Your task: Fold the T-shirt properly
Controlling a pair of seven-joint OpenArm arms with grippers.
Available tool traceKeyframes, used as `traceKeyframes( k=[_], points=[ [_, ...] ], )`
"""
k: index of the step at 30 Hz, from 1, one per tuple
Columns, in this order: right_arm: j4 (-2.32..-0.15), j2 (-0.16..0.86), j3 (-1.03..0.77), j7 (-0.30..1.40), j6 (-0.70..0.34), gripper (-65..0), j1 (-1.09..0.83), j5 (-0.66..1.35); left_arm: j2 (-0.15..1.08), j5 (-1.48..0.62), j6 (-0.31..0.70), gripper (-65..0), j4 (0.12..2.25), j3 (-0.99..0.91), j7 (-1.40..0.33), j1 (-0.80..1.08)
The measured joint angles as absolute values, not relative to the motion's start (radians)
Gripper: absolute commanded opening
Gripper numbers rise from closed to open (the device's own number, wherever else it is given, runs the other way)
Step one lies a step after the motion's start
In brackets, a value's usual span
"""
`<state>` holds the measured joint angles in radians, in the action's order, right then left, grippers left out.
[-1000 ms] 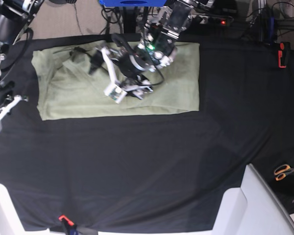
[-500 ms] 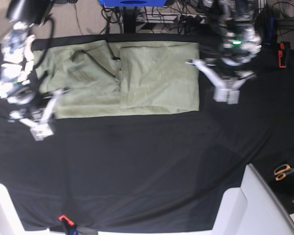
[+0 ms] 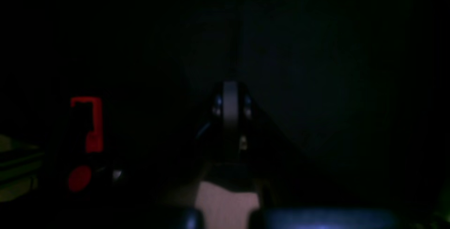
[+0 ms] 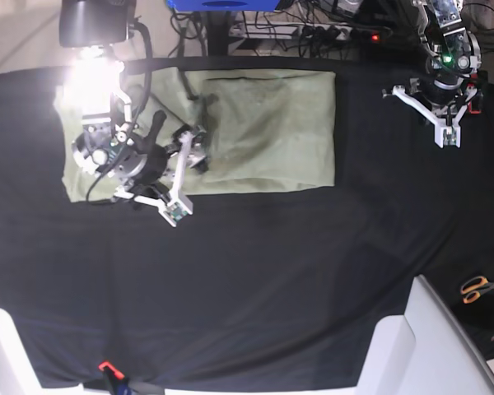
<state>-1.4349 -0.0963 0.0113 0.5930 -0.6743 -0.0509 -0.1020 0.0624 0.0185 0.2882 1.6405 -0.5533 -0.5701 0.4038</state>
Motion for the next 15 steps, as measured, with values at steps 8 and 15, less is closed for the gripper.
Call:
traceKeyframes(
  k=[8,15],
  points=[
    [-1.433,-0.094,0.027,0.643,-0.678,-18.3,-0.048,0.022,0.062,0.018,0.289,-65.0,1.617,-0.553,-0.569,0.398],
    [-1.366,-0.102,0.071,0.644,-0.675,-18.5,-0.011,0.03,0.062,0.019,0.288,-65.0,1.558,-0.553,-0.573,0.387]
  ],
)
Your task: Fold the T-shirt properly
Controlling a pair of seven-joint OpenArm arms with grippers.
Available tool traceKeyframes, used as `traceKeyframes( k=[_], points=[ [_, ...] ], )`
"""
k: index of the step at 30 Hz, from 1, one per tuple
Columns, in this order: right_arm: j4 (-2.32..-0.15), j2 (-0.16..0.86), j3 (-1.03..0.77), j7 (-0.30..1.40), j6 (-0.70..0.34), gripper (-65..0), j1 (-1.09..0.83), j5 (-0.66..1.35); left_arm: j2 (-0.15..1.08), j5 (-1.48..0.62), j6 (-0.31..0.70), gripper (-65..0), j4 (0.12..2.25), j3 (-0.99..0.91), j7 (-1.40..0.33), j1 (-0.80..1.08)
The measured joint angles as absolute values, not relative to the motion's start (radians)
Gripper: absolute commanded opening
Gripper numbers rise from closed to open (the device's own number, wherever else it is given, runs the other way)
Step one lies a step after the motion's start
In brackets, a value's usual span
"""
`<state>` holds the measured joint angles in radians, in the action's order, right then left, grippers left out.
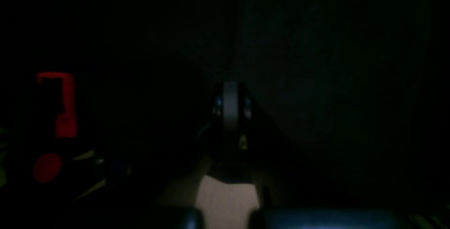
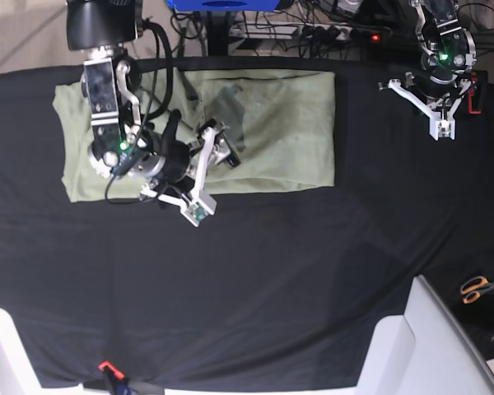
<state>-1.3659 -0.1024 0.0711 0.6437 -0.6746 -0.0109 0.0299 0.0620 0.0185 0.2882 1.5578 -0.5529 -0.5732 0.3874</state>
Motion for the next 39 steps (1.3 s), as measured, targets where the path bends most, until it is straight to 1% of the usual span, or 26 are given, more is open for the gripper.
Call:
traceKeyframes(
  k=[2,7,9,10,11,13,15,16,17,29,32,39],
  points=[
    [-1.323,-0.099,0.067,0.624,-0.671,-19.1,0.004,0.026,0.061,0.015,0.289,-65.0,1.558,-0.553,-0.572,0.388],
    [-1.261,-0.1,0.067,0.587,-0.674,-24.0,0.009,0.026,0.062,0.015,0.288,-65.0,1.557,-0.554,-0.572,0.388],
    [-1.239,-0.099,0.067,0.587,-0.674,-27.6,0.022,0.027,0.062,0.015,0.288,-65.0,1.557,-0.554,-0.572,0.387],
    [-1.232,-0.099,0.067,0.586,-0.673,-30.5,0.028,0.024,0.062,0.015,0.288,-65.0,1.557,-0.554,-0.572,0.388],
    [-1.223,-0.099,0.067,0.58,-0.672,-34.8,0.036,0.025,0.061,0.015,0.288,-65.0,1.557,-0.554,-0.572,0.388],
    [-1.215,-0.099,0.067,0.576,-0.672,-44.7,0.042,0.027,0.062,0.015,0.288,-65.0,1.557,-0.554,-0.572,0.388],
    [-1.215,-0.1,0.067,0.576,-0.674,-56.4,0.042,0.027,0.062,0.015,0.288,-65.0,1.555,-0.554,-0.572,0.388],
    [-1.216,-0.1,0.067,0.576,-0.674,-60.9,0.041,0.027,0.062,0.015,0.288,-65.0,1.555,-0.554,-0.572,0.388],
    [-1.216,-0.1,0.067,0.579,-0.674,-62.6,0.041,0.026,0.062,0.015,0.288,-65.0,1.555,-0.554,-0.572,0.388],
    [-1.286,-0.097,0.067,0.58,-0.67,-63.5,0.043,0.027,0.062,0.015,0.288,-65.0,1.554,-0.553,-0.572,0.387],
    [-1.286,-0.097,0.067,0.58,-0.62,-63.5,0.043,0.027,0.062,0.015,0.288,-65.0,1.554,-0.553,-0.572,0.385],
    [-1.286,-0.094,0.068,0.581,-0.581,-62.4,0.038,0.027,0.061,0.015,0.288,-65.0,1.554,-0.549,-0.572,0.385]
  ],
)
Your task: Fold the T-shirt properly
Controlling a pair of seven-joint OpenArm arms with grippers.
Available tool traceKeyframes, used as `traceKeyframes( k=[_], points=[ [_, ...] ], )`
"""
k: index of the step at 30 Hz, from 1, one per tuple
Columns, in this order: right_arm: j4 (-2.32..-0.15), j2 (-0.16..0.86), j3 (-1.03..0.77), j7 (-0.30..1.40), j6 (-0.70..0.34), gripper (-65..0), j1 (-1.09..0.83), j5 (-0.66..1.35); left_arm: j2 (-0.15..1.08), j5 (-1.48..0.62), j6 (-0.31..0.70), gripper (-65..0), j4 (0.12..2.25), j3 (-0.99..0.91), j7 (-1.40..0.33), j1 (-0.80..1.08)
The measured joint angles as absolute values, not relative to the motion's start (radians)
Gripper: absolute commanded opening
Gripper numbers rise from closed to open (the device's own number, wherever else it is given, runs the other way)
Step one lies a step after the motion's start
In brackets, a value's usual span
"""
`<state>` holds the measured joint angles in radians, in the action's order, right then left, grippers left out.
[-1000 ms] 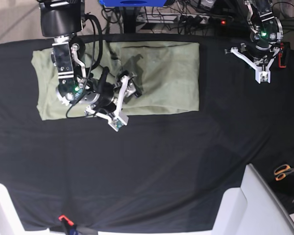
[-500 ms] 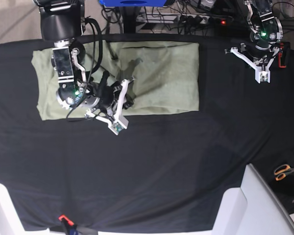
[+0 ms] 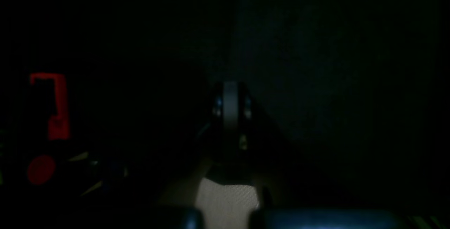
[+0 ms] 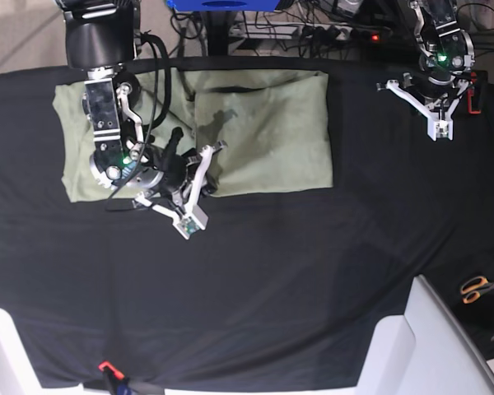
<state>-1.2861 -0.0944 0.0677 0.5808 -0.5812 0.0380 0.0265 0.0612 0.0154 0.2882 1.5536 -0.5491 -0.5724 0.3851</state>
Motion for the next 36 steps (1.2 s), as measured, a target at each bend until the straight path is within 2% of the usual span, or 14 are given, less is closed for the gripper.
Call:
traceKeyframes(
  k=[2,3,7,9,13,18,25,27,30,34,36],
  points=[
    [-1.286,-0.095,0.068,0.601,-0.523,-56.7,0.038,0.031,0.062,0.015,0.288,-65.0,1.554,-0.549,-0.572,0.385],
    [-1.287,-0.095,0.069,0.628,-0.492,-51.5,0.038,0.031,0.062,0.015,0.288,-65.0,1.554,-0.549,-0.572,0.385],
    [-1.316,-0.091,0.068,0.71,-0.452,-22.5,0.028,0.02,0.056,0.016,0.288,-65.0,1.571,-0.549,-0.573,0.386],
    [-1.391,-0.091,0.068,0.704,-0.451,-13.1,0.003,0.026,0.054,-0.039,0.288,-65.0,1.612,-0.544,-0.585,0.389],
    [-1.556,-0.07,0.07,0.768,-0.453,-12.3,-0.039,0.032,0.07,-0.246,0.287,-65.0,1.718,-0.491,-0.598,0.391],
    [-1.705,-0.072,-0.068,0.764,-0.451,-12.2,-0.075,0.033,0.063,-0.392,0.284,-65.0,1.801,-0.37,-0.762,0.328],
    [-1.715,-0.069,-0.209,0.767,-0.453,-11.9,-0.091,0.026,0.035,-0.553,0.277,-65.0,1.564,-0.315,-0.774,0.243],
    [-1.715,-0.069,-0.235,0.769,-0.454,-11.7,-0.104,0.026,0.049,-0.611,0.32,-65.0,1.505,-0.322,-0.775,0.25],
    [-1.714,-0.069,-0.259,0.769,-0.459,-11.6,-0.12,0.027,0.088,-0.724,0.436,-65.0,1.448,-0.315,-0.764,0.242],
    [-1.714,-0.057,-0.256,0.768,-0.459,-11.9,-0.134,0.027,0.125,-0.741,0.523,-65.0,1.35,-0.319,-0.759,0.234],
    [-1.714,-0.056,-0.256,0.768,-0.46,-12.0,-0.133,0.028,0.127,-0.737,0.532,-65.0,1.3,-0.321,-0.76,0.236]
  ],
)
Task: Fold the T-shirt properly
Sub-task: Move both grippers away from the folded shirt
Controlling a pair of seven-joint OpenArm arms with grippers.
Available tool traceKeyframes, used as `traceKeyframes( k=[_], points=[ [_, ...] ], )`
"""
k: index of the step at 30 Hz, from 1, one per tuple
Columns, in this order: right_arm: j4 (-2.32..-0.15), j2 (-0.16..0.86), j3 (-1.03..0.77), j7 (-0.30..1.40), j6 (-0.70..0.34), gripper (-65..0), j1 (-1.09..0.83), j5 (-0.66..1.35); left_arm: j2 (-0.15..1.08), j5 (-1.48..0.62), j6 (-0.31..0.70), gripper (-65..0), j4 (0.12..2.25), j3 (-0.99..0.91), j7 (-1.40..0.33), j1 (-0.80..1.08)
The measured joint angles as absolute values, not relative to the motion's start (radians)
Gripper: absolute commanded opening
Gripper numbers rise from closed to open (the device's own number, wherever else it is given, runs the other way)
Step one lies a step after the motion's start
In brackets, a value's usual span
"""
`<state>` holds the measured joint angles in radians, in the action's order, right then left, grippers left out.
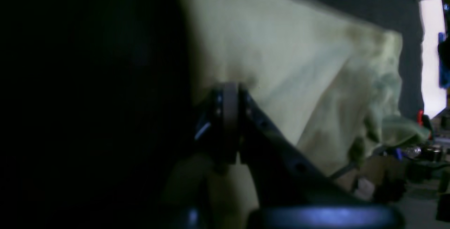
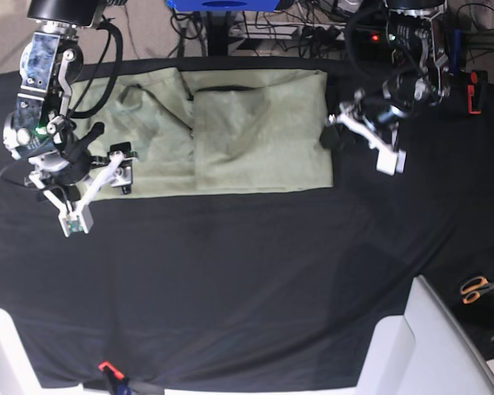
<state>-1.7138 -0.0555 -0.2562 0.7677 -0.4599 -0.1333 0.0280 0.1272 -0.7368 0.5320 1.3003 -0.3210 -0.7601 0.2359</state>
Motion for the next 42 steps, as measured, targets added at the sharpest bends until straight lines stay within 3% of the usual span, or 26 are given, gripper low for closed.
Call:
traceKeyframes(
  k=[10,14,19,24,28,32,38,42],
  points=[
    [-1.714,-0.056,-0.255,0.768,-0.459,-12.0,-0.145,0.03,0.118,-0.667,0.554,-65.0,1.159,-0.319,-0.583,0.227],
    [-1.715,-0.056,-0.255,0.768,-0.459,-12.0,-0.146,0.03,0.113,-0.6,0.514,-65.0,1.297,-0.349,-0.624,0.273],
    [-1.756,-0.06,-0.279,0.77,-0.464,-11.4,-0.16,0.035,0.11,-0.585,0.503,-65.0,1.493,-0.525,-0.767,0.304],
    [-1.804,-0.085,-0.534,0.794,-0.471,-11.3,-0.164,0.268,0.11,-0.605,0.517,-65.0,1.67,-0.772,-0.839,0.311],
    [-1.673,0.062,-0.611,1.031,-0.545,-11.3,-0.131,0.369,0.179,-0.575,0.557,-65.0,1.715,-0.856,-0.857,0.405],
    [-1.503,0.16,-0.709,1.153,-0.698,-11.1,-0.069,0.584,0.225,-0.601,0.619,-65.0,1.721,-0.866,-0.843,0.441],
    [-1.257,0.251,-0.731,1.206,-0.692,-3.5,-0.051,0.708,0.222,-0.53,0.661,-65.0,1.715,-0.905,-0.85,0.46],
    [-1.118,0.26,-0.719,1.164,-0.694,-2.9,-0.025,0.722,0.207,-0.45,0.663,-65.0,1.715,-0.902,-0.842,0.441]
  ],
)
